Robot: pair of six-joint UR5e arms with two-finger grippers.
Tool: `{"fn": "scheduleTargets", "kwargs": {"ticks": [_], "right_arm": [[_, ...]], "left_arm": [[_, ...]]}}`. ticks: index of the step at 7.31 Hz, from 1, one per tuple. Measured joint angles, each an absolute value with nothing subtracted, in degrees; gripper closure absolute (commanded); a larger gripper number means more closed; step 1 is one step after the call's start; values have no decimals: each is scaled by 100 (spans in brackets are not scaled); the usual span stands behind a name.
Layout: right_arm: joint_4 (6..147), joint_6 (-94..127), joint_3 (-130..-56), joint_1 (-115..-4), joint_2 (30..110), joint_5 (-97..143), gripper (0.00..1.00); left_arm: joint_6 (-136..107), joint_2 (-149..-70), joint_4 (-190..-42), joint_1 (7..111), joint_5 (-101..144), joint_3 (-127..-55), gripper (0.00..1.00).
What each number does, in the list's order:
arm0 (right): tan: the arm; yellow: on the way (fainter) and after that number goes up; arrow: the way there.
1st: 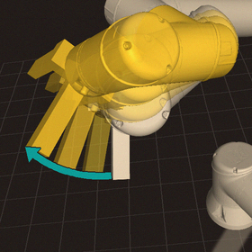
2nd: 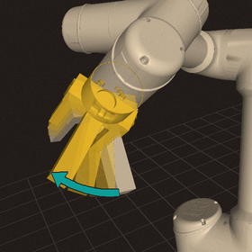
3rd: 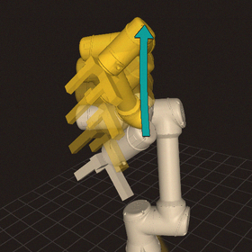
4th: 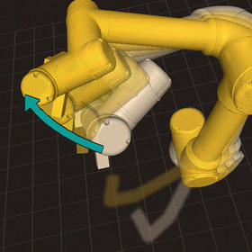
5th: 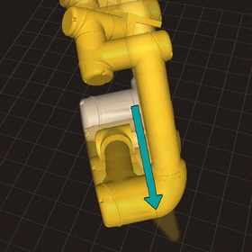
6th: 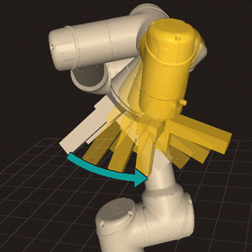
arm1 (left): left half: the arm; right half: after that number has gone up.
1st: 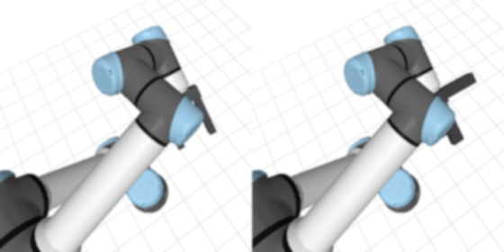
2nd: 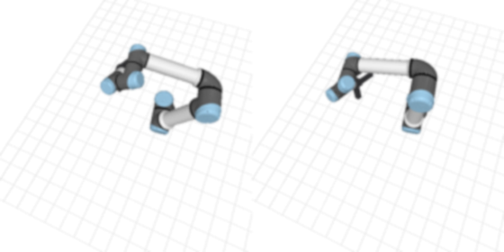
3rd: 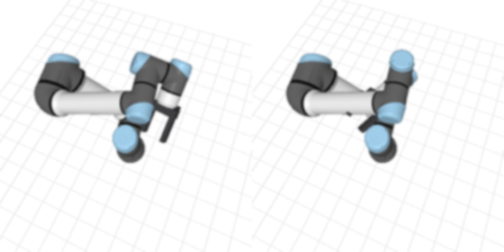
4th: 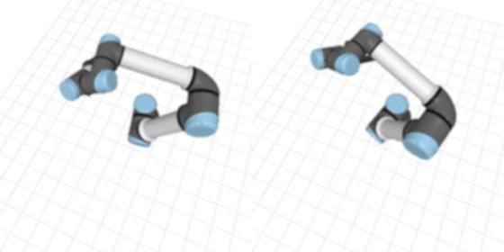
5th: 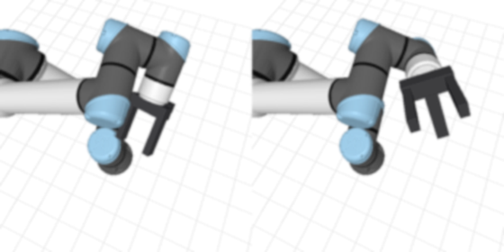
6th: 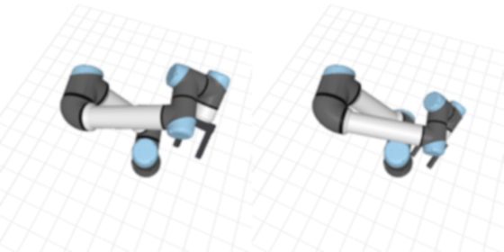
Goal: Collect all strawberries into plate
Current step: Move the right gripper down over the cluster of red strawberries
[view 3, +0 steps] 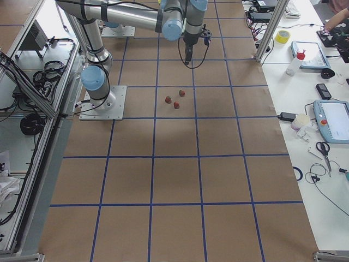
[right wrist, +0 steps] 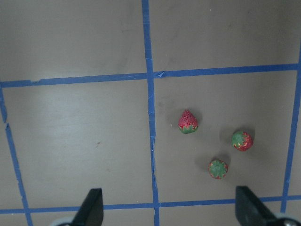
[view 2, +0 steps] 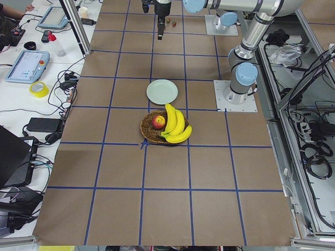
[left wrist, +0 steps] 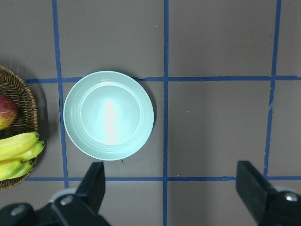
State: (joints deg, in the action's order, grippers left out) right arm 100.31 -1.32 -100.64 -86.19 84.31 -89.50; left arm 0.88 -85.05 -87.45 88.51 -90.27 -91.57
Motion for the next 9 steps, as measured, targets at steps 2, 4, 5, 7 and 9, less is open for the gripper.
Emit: {"fn": "scheduleTargets", "kwargs": {"ticks": [2,4,5,7,9], "right_arm": [[11528,-387,-10996,-8413,8239,-8948,0],[13183,-550,-11966,-8349,8074,-8931,2],[13649,-587,-12214,-8345,7919,-8935,4],[13999,-612,-12487,-8332,7684,-8960,8],[14175,-621,-12701,-8157,7627,-8952,26]], "left_arm": [[91,-8487,-8747,8851,-9028,-9152,0],[97,-8474,-8749,8850,-9032,-9157,0],[90,-8478,-8750,8850,-9029,-9158,0],[91,-8481,-8748,8850,-9031,-9158,0],[103,-8481,-8753,8850,-9036,-9161,0]]}}
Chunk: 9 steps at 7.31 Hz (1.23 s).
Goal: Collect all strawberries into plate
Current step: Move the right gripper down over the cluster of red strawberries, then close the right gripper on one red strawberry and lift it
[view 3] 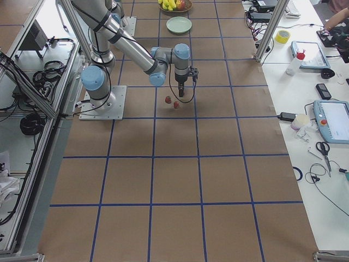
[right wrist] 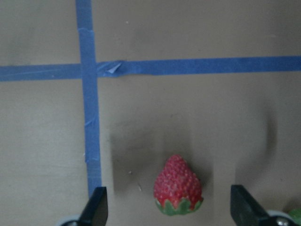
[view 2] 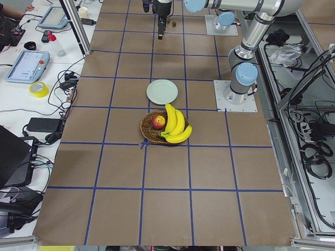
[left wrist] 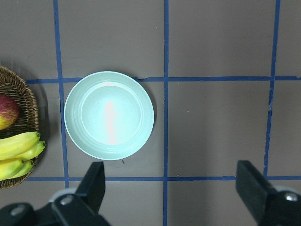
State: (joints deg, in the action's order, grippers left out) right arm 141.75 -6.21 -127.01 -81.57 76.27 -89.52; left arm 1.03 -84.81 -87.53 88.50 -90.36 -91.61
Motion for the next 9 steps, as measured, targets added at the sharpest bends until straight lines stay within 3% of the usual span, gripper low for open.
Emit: {"fn": "scheduleTargets", "kwargs": {"ticks": [2,3,5,9], "right_arm": [[14234,-604,-12779,-8022,7624,-8906,68],[14236,-563,-12786,-8006,7631,-8866,74],[14234,-516,-12747,-8000,7644,-8829,81],[14143,87,-12447,-8498,7707,-8834,80]], "left_arm": [[107,-8481,-8748,8850,-9035,-9160,0],[111,-8481,-8748,8850,-9035,-9159,0],[120,-8481,-8753,8851,-9035,-9158,0],[125,-8480,-8754,8851,-9043,-9155,0]]}}
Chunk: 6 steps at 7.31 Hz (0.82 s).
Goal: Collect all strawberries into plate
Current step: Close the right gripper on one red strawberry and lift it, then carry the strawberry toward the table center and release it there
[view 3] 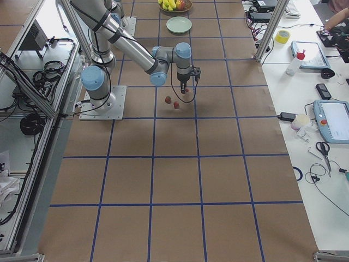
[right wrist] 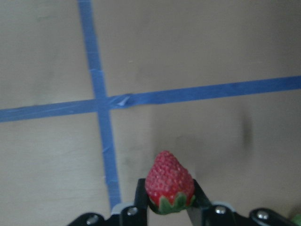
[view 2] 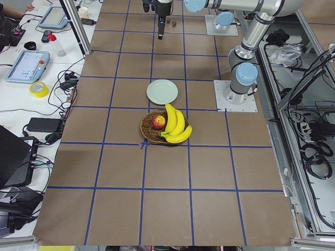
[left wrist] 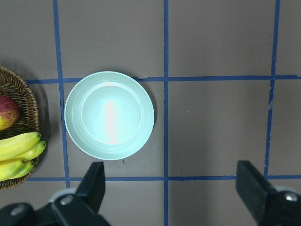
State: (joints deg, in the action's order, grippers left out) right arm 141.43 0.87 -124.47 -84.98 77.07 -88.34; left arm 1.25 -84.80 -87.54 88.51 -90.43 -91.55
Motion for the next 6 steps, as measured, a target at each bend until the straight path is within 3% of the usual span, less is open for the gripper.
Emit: {"fn": "scheduleTargets", "kwargs": {"ticks": [3,6], "right_arm": [[13962,2397,-11897,-10445,7544,-8829,82],[13728,3725,-10828,-11628,6701,-8732,80]], "left_arm": [[128,-8473,-8754,8849,-9052,-9150,0],[126,-8458,-8754,8848,-9060,-9157,0]]}}
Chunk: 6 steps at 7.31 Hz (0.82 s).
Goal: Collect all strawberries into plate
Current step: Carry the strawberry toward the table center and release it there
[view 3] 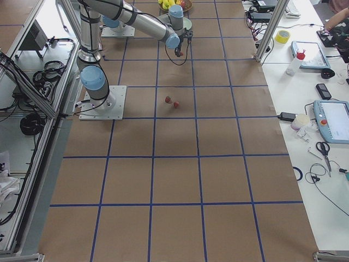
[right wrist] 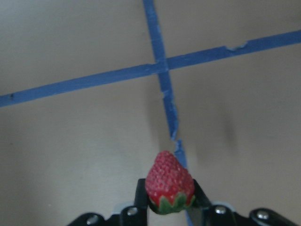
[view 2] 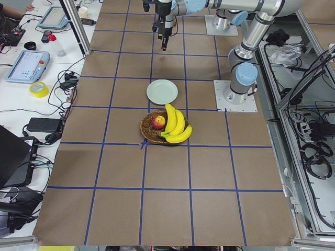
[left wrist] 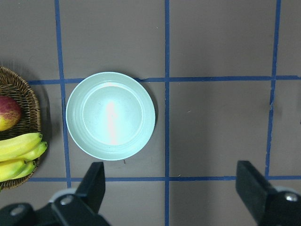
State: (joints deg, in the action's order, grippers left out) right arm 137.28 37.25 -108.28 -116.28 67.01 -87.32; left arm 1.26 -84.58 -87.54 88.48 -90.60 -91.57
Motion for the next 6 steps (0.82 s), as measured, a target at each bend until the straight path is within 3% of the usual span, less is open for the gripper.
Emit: {"fn": "scheduleTargets", "kwargs": {"ticks": [1,3,6], "right_arm": [[13739,3795,-10655,-11715,6462,-8598,66],[13751,3717,-10585,-11755,6259,-8499,0],[13393,3310,-10612,-11679,6559,-8607,3]], "left_arm": [[126,-8457,-8754,8846,-9061,-9156,0],[125,-8455,-8754,8842,-9065,-9151,0],[123,-8458,-8754,8843,-9048,-9159,0]]}}
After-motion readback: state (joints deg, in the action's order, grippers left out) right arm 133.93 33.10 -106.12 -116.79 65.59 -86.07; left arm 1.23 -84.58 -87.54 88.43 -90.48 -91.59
